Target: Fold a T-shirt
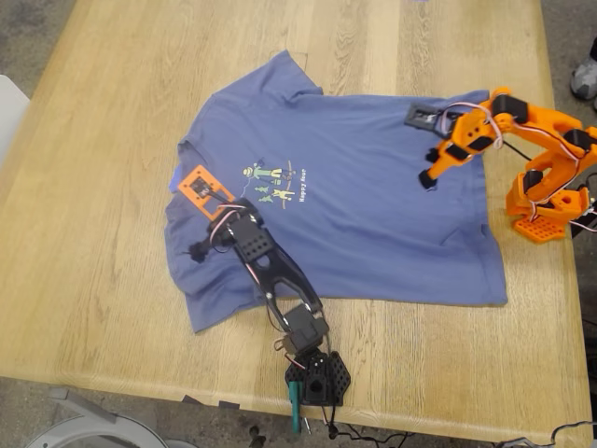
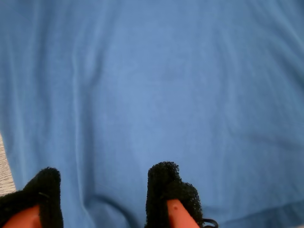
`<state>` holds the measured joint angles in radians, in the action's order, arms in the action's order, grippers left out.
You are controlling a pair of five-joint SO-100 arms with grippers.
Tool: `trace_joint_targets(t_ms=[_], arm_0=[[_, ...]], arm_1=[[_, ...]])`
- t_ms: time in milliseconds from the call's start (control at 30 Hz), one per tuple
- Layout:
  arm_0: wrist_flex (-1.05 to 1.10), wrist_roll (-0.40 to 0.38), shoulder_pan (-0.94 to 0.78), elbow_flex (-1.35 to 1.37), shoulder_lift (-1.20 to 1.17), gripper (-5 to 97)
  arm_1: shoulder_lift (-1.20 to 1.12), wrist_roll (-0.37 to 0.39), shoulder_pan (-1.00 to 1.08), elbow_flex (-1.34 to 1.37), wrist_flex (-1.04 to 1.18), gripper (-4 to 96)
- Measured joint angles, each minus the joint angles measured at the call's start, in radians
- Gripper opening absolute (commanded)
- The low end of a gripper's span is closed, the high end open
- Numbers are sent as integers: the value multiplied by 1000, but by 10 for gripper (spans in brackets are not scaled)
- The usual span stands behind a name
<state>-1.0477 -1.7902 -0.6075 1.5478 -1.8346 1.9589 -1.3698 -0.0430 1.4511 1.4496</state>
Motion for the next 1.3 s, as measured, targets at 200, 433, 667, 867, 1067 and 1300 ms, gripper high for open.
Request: trace_joint_targets(t_ms=[200,433,667,867,1067,1300], arm_0=[[187,5,-11,-9,241,592],[316,5,-38,-184,531,588],[337,21,-44,-511,833,599],[325,31,-61,-744,1028,604],[268,43,-98,-939,1163,606],[28,44,-110,-1483,1532,579]], arm_1=[[-78,17,-57,-20,-97,282],[-120,18,-67,98,-276,277],[-175,25,-103,143,-364,276],[-192,38,-132,179,-426,273],[-192,44,-143,222,-456,272],[-212,46,-158,229,-511,264]])
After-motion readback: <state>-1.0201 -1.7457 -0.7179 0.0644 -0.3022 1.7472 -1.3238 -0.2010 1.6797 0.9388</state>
